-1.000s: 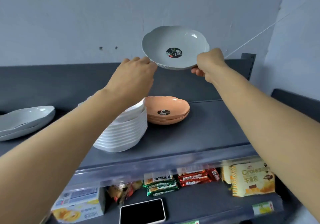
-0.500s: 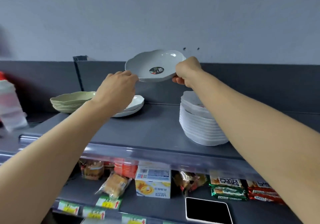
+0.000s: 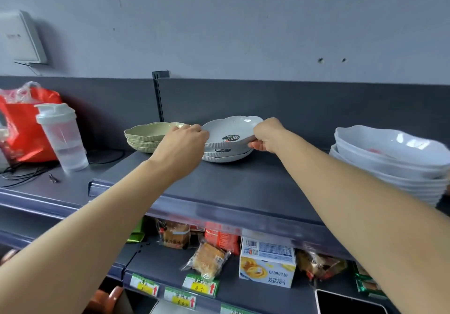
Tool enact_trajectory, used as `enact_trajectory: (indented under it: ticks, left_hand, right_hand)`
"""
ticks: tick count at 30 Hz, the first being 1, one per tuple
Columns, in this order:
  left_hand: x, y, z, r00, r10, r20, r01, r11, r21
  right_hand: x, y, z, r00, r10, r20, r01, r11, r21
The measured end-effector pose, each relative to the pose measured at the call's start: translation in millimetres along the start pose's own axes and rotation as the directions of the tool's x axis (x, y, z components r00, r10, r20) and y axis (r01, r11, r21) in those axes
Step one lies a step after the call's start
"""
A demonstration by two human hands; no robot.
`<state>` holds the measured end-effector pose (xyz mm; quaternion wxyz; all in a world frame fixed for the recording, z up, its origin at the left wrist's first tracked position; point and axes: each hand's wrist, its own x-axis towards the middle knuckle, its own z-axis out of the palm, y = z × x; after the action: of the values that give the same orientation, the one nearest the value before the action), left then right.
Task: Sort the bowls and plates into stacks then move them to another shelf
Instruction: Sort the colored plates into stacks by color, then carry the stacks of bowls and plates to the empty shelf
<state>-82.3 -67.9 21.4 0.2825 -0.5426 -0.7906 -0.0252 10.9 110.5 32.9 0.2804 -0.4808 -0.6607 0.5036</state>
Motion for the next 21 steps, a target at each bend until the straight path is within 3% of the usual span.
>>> enact_trajectory:
  ticks: [7,12,16,21]
  left_hand:
    - [7.5,3.4,20.4,0.999,0.048,0.007,-0.047,0.998,-0.034]
    - [11.5,11.6,24.0,0.997,0.072,0.024,-0.071,0.996,-0.046]
    - [10.3,14.3,23.2,0.996,0.077,0.036,-0.075,0.997,-0.036]
    - [14.6,18.7,15.6,0.997,0.053,0.049,-0.051,0.998,-0.039]
  right_hand:
    - [15.3,14.0,10.2,0.999,0.018,0.028,-0.018,1.000,0.024]
    - [17.5,22.5,11.9,0.998,-0.065,-0.003,0.063,0.979,-0.193]
    - [17.5,26.2,11.4,0.993,-0.122,0.004,0.119,0.958,-0.261]
    - [6.5,18.2,0.8,0.971,-0.234,0.040,0.227,0.861,-0.455]
